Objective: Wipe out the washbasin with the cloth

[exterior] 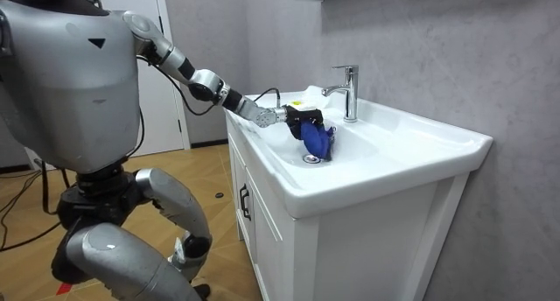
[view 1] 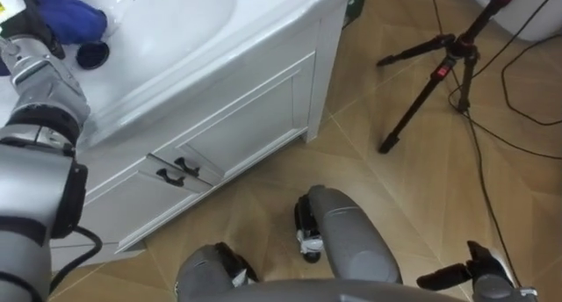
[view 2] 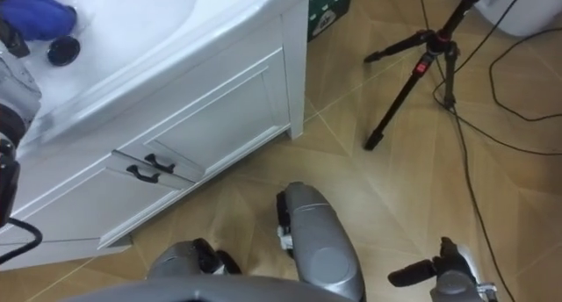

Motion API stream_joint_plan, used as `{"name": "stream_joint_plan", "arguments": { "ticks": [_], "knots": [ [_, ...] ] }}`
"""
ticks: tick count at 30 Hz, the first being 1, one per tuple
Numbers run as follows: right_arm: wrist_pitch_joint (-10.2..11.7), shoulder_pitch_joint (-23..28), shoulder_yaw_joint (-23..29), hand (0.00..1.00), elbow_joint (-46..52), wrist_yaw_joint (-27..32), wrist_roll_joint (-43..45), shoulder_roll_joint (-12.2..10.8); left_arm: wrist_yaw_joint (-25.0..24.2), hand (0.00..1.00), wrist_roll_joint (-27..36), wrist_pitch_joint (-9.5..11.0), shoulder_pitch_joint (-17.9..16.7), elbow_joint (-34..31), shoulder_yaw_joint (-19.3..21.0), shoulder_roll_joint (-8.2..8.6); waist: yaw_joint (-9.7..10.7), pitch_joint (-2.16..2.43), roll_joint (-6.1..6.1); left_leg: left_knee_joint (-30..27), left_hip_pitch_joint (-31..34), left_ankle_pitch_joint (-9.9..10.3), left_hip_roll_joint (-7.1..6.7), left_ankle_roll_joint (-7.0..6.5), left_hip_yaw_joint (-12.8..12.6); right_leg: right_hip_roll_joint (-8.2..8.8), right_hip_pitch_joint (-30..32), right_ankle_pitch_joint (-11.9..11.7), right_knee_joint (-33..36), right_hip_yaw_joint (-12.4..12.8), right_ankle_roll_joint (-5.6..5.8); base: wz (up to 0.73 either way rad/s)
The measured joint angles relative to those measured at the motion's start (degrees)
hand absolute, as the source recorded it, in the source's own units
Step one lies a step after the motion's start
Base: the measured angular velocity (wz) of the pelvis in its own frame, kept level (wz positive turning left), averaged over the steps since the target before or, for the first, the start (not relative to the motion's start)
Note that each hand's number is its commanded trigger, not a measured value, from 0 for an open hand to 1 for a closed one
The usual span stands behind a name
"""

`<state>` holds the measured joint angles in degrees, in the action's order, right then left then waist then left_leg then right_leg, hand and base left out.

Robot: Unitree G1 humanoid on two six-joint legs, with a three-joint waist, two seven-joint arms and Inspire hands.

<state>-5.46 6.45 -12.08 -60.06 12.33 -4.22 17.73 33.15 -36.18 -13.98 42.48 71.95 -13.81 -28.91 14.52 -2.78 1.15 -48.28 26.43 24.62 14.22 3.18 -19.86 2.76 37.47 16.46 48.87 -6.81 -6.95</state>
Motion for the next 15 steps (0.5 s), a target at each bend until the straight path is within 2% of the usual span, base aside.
{"name": "stream_joint_plan", "arguments": {
  "ticks": [2,5,9,13,15],
  "knots": [
    [0.0,0.1,0.0,0.0,-0.1,-0.1,0.0,0.0,-0.3,1.0,-0.1,0.0,-0.7,0.0,0.0,0.0,-0.2,0.05,0.25,0.1,-0.1,0.0,-0.03,-0.37,0.0,0.12,-0.3,0.1,-0.2,-0.2,0.23,0.04],
    [0.2,0.1,0.0,0.0,-0.6,-0.1,0.0,0.0,-1.2,1.0,-0.4,0.0,-1.4,0.1,0.0,-0.07,-0.8,0.11,0.35,0.1,-0.2,0.0,-0.12,-0.19,0.0,0.33,-0.6,0.2,-0.4,-0.4,0.39,0.02],
    [0.7,-0.1,0.0,0.0,-2.4,0.0,0.0,0.0,-1.8,1.0,-0.4,0.1,-4.6,0.5,0.2,-0.08,-0.8,0.08,0.24,0.3,-1.0,0.1,-0.81,-0.19,0.3,0.98,-1.3,0.6,-0.1,-0.4,0.92,0.04],
    [0.5,0.0,0.0,0.0,-2.9,0.0,-0.1,-0.1,-2.7,1.0,-0.4,0.2,-5.2,1.3,0.5,-0.08,-1.4,0.13,-0.15,0.4,-0.9,0.2,-1.25,-0.44,0.3,1.44,-1.4,0.6,-0.3,-0.4,1.29,0.04],
    [0.5,0.0,-0.2,0.0,-2.8,0.0,0.0,-0.2,-2.7,1.0,-0.7,0.3,-5.2,1.3,0.6,-0.08,-2.3,0.13,-0.21,0.5,-1.1,0.3,-1.25,-0.59,0.1,1.37,-1.5,0.3,-0.6,-0.3,1.54,-0.05]
  ]
}}
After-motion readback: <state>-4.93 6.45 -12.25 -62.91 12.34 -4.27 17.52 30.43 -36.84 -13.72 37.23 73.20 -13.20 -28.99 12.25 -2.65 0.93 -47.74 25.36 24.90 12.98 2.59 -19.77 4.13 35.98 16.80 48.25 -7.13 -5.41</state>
